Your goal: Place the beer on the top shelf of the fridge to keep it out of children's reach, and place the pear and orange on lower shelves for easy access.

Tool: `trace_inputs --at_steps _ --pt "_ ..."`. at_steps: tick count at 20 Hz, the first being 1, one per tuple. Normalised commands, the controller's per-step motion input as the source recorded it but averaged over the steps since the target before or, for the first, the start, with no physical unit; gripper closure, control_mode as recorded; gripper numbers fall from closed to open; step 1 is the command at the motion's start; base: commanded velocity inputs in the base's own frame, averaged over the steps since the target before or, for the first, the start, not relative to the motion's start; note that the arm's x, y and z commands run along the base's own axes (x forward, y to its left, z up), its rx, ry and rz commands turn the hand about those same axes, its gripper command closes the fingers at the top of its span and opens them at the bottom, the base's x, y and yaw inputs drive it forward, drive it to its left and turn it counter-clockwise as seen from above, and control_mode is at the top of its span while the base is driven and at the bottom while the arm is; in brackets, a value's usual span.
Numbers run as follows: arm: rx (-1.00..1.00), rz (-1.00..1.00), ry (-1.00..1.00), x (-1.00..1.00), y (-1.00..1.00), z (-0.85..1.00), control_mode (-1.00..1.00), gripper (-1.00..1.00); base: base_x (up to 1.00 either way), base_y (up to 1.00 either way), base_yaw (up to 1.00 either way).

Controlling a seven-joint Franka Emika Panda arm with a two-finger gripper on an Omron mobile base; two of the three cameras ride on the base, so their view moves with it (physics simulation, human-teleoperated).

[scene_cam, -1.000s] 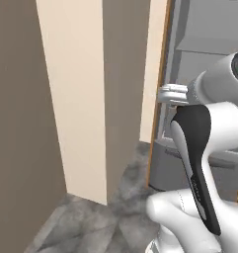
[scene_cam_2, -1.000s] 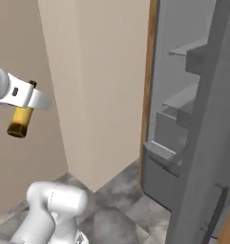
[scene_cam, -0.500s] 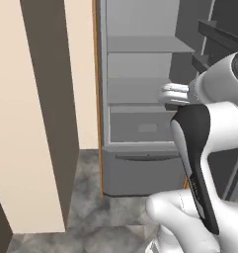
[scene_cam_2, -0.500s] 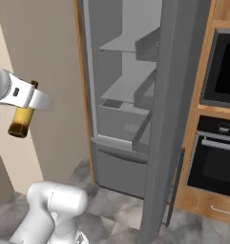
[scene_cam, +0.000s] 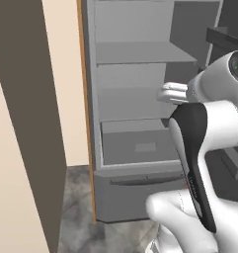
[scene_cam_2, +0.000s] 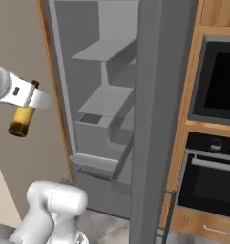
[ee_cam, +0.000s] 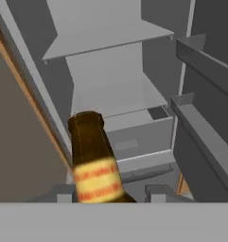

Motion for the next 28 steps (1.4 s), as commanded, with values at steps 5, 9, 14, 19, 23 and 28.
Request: trace_inputs --at_steps 5,9,14,19,23,28 --pt "0.0 0.0 0.0 0.0 0.0 0.0 1.0 1.0 0.77 0.01 -0.1" --pt "0.0 0.0 0.0 0.0 0.0 0.0 1.0 1.0 0.69 0.01 -0.09" --pt "0.0 -0.03 -0.05 0.07 0.0 0.0 -1.0 1.0 0.39 0.0 -0.1" --pt "0.0 -0.13 -0.44 0.15 0.0 0.04 -1.0 1.0 0.0 0.0 0.0" --pt "0.0 -0.05 -0.52 0.21 0.0 0.25 -1.0 1.0 0.0 0.0 0.0" --pt "0.0 -0.02 -0.5 0.31 0.0 0.18 -1.0 1.0 0.0 0.0 0.0"
